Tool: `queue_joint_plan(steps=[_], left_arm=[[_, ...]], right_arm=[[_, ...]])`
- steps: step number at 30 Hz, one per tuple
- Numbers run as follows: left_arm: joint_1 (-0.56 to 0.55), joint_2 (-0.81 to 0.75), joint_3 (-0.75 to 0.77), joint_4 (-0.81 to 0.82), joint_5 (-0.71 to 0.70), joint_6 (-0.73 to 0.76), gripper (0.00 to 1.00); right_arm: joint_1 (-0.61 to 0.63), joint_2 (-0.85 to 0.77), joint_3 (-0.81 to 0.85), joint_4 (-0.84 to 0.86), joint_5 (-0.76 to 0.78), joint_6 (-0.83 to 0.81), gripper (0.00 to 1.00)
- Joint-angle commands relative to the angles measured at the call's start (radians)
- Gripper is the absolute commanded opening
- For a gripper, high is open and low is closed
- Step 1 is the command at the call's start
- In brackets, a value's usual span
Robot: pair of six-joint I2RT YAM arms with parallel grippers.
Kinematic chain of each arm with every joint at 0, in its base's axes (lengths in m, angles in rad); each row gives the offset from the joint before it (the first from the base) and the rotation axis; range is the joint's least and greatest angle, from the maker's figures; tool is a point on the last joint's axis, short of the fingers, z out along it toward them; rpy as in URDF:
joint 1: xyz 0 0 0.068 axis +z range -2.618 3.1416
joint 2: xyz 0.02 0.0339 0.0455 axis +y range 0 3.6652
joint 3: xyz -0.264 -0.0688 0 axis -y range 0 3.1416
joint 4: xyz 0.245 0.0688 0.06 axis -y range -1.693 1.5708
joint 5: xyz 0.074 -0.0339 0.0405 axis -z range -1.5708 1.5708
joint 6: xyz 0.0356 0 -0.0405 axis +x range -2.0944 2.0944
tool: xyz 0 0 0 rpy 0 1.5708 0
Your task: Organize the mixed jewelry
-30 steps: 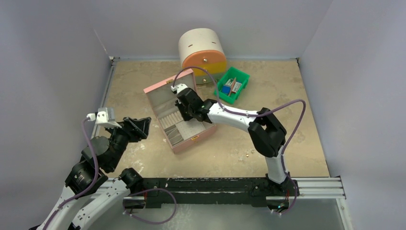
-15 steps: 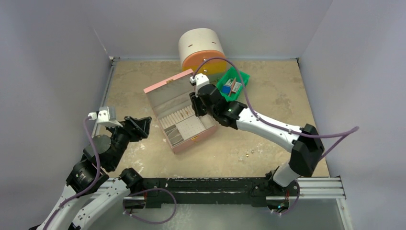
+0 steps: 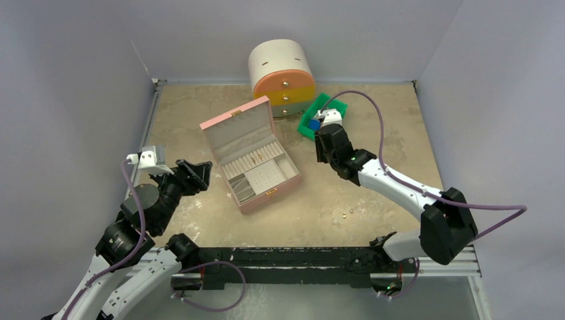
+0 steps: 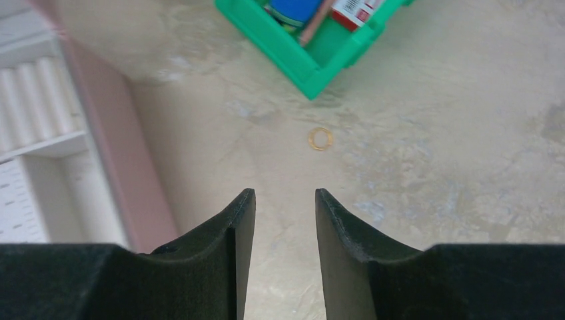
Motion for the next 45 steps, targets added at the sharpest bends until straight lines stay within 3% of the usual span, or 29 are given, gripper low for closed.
queue_joint_plan(steps=[1,12,34,45], left_arm=[[0.015,0.016,0.000,0.039,0.018,0.023,0.66],[0.055,0.036,-0.002,0.044,0.044,0.026,0.66],[0.125,0.059,-0.006,0.063,0.108,0.040,0.66],[0.127,0.060,-0.005,0.063,0.111,0.042,0.66]], right_arm=[[-0.079,0.011,-0.048,0.111,-0.027,0.015,0.42],[-0.220,0.224,0.002,0.211,-0.183,-0.008,0.39],[-0.242,0.380,0.052,0.243,-0.216,0.006,0.20],[-0.242,0.403,0.039,0.246,-0.213,0.025,0.17]])
